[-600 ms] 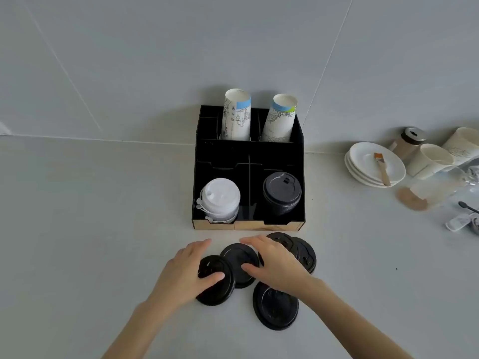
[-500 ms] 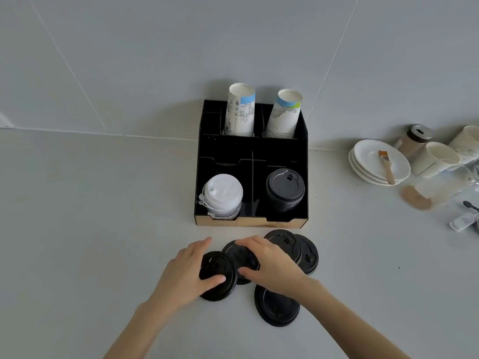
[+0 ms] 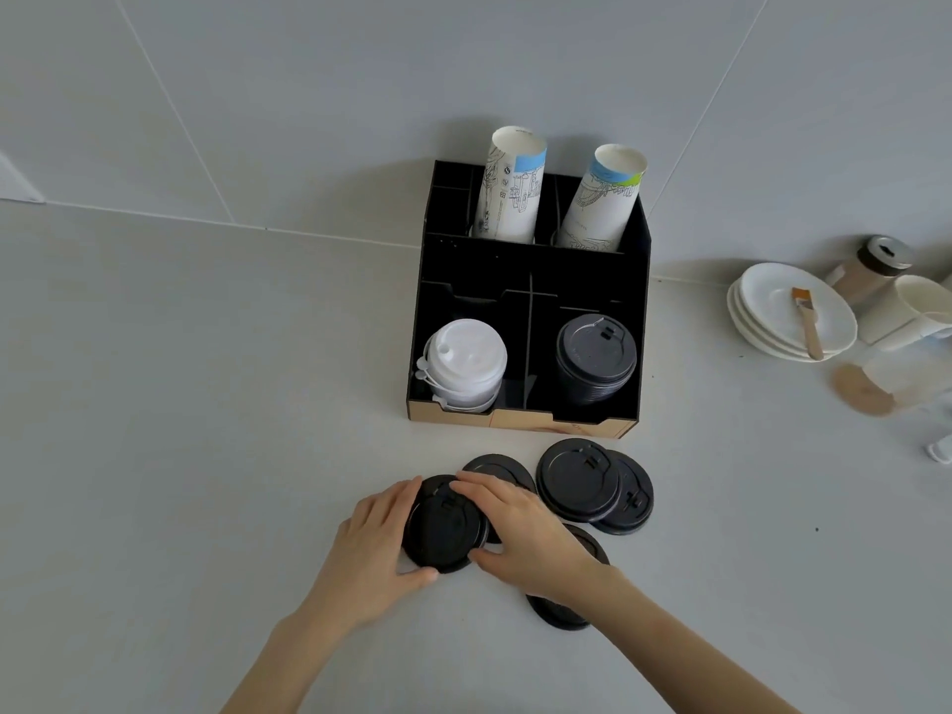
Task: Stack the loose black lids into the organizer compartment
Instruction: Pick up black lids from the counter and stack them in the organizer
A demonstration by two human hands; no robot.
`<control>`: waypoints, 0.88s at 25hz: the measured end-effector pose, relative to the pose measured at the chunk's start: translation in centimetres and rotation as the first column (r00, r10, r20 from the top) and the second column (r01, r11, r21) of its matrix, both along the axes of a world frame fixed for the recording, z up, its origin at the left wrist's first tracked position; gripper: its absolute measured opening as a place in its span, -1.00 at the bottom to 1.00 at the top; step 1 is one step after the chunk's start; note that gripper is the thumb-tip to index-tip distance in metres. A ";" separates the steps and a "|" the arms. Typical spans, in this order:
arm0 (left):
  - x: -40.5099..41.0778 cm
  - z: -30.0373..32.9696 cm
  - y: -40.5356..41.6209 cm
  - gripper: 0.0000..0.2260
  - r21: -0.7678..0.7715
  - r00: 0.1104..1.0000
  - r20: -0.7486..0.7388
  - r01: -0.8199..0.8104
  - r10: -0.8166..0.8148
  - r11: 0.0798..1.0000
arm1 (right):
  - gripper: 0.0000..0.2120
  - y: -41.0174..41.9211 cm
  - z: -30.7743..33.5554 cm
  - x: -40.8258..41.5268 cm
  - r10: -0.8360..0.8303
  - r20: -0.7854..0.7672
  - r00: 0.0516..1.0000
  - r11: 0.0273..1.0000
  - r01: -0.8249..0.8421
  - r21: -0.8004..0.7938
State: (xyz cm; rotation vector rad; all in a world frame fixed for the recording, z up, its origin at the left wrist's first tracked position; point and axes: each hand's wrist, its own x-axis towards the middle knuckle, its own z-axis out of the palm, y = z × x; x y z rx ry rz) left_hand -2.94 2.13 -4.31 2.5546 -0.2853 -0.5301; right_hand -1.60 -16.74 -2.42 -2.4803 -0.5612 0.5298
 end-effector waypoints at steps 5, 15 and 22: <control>0.4 0.3 0.0 -0.25 -0.068 1.000 -0.008 -0.013 0.012 0.998 | -0.44 0.3 0.3 0.1 -0.012 -0.003 1.000 1.000 0.012 0.024; 2.5 3.6 -1.8 -0.32 -0.253 0.991 0.130 0.037 -0.003 0.967 | -0.43 -2.7 3.3 0.8 -0.146 0.039 0.989 0.977 0.138 0.161; 6.0 6.5 -5.0 -0.32 -0.246 0.962 0.254 0.165 -0.101 0.955 | -0.43 -6.4 5.4 2.4 -0.239 0.095 0.966 0.951 0.213 0.222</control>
